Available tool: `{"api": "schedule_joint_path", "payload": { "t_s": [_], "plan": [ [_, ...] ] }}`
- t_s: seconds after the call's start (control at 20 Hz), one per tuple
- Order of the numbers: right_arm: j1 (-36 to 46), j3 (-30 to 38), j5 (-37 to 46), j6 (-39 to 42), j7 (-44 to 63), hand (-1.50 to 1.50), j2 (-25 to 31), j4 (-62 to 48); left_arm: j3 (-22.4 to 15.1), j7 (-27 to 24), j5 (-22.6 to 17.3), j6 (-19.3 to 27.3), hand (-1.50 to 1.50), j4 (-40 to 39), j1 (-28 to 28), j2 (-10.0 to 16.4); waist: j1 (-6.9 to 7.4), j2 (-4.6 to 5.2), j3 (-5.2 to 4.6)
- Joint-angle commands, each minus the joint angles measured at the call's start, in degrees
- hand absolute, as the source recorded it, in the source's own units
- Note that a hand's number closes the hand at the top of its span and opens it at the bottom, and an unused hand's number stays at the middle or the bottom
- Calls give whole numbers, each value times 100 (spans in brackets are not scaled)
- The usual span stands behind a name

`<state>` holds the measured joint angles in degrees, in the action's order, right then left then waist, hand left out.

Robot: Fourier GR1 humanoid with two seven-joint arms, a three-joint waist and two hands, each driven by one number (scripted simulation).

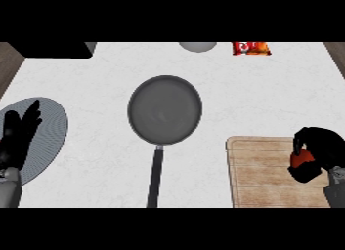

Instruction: Pick the bell pepper from the cutting board and place it in the pan

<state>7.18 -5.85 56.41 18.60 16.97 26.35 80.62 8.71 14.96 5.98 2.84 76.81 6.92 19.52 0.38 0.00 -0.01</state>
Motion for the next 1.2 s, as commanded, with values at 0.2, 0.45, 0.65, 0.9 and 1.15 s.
{"api": "schedule_joint_path", "payload": {
  "t_s": [0.2, 0.45, 0.65, 0.9, 1.15],
  "plan": [
    [954, -511, -142, -368, -2905, 150, 640, -1091, -47, 13, 19, -36, 0, -185, 239, -66, 124, 63, 12],
    [1787, -76, -228, -1014, -3639, 150, 274, -2409, 133, 120, -44, -197, 0, -106, 217, 144, 63, 26, 7],
    [1561, 351, -837, -1847, -4171, 150, 101, -1182, 17, -323, 152, 119, 0, -332, 31, -155, -90, 5, 5],
    [1691, 670, -1481, -1725, -4794, 150, -66, -991, 20, -218, 158, 117, 0, -111, -123, -184, -22, 2, 3],
    [2170, 331, -1397, -1187, -3726, 150, -752, -544, 27, 33, 222, 93, 0, -185, 254, -165, -11, 1, 0]
  ]
}}
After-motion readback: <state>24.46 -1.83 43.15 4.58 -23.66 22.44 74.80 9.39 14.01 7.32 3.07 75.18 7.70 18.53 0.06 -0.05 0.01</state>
